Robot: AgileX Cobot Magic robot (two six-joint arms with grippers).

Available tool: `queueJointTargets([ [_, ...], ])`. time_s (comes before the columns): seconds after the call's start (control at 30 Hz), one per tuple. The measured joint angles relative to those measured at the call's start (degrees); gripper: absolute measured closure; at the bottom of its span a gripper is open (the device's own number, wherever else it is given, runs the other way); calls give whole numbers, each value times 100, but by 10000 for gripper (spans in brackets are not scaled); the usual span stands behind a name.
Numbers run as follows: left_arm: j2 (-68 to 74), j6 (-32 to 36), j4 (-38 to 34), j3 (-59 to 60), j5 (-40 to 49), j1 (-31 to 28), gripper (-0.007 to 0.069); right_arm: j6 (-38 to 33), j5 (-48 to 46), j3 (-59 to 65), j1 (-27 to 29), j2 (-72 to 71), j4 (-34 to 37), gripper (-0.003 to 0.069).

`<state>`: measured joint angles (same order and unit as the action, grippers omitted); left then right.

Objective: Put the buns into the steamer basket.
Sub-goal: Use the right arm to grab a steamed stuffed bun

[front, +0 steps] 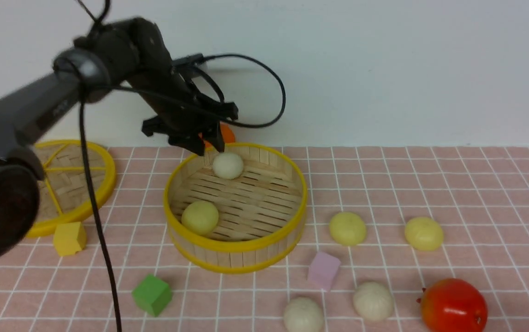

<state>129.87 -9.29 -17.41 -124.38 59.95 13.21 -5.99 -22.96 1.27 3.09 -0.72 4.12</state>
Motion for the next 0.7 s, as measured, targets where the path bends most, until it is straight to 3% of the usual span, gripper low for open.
queueJointTargets([
  [0.1, -632, 53, 116, 0, 520, -82, 195, 0, 0, 0, 0, 0, 0, 417],
  [0.27, -1523, 4, 384, -5, 1024, -102, 209, 0, 0, 0, 0, 0, 0, 417],
  [0.43, -2362, -333, 451, 149, 1024, -102, 317, 0, 0, 0, 0, 0, 0, 417],
  [0.6, -3704, -380, 366, 1113, 1024, -102, 539, 0, 0, 0, 0, 0, 0, 417],
  [0.7, -4588, -350, 326, 1902, 1024, -102, 612, 0, 0, 0, 0, 0, 0, 417],
])
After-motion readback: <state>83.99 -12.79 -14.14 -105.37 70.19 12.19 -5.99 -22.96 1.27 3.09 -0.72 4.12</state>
